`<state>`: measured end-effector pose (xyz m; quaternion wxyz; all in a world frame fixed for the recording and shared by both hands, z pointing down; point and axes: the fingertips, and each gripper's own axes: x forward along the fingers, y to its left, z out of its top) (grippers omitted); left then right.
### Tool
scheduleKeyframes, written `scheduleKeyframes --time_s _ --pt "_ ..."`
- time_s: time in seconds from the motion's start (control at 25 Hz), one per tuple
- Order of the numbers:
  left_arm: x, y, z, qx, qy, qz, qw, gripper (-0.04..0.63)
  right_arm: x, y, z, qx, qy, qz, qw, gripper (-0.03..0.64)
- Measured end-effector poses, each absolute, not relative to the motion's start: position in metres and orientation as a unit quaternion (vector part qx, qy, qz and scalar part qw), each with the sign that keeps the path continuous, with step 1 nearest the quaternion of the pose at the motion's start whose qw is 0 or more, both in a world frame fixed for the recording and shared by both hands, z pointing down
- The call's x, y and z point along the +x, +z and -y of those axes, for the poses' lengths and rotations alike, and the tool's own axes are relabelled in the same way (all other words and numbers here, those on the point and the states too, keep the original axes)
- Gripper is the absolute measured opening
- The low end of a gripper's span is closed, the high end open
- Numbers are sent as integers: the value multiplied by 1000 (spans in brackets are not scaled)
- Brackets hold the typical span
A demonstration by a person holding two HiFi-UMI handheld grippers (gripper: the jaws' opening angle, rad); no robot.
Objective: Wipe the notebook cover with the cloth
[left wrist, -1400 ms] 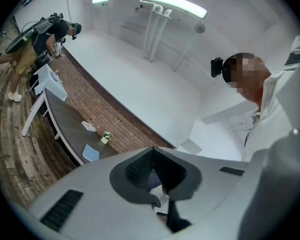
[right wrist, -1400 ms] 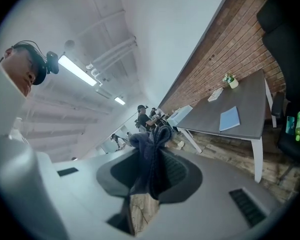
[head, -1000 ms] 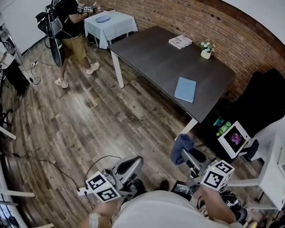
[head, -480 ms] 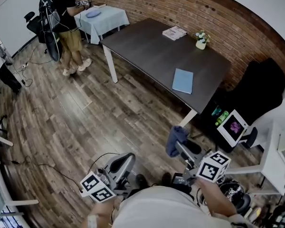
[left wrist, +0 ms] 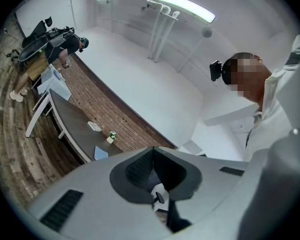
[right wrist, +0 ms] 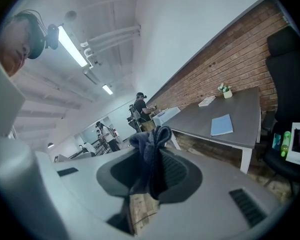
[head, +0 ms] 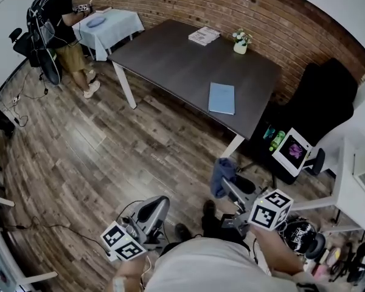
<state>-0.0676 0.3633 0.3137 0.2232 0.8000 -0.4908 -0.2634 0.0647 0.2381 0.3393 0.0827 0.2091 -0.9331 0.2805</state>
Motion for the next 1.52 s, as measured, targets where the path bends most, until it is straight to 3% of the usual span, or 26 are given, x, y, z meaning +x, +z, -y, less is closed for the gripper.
scheduleKeyframes --time_s 1.52 --pt "-50 328 -75 807 -206 496 246 9 73 383 42 219 316 916 117 103"
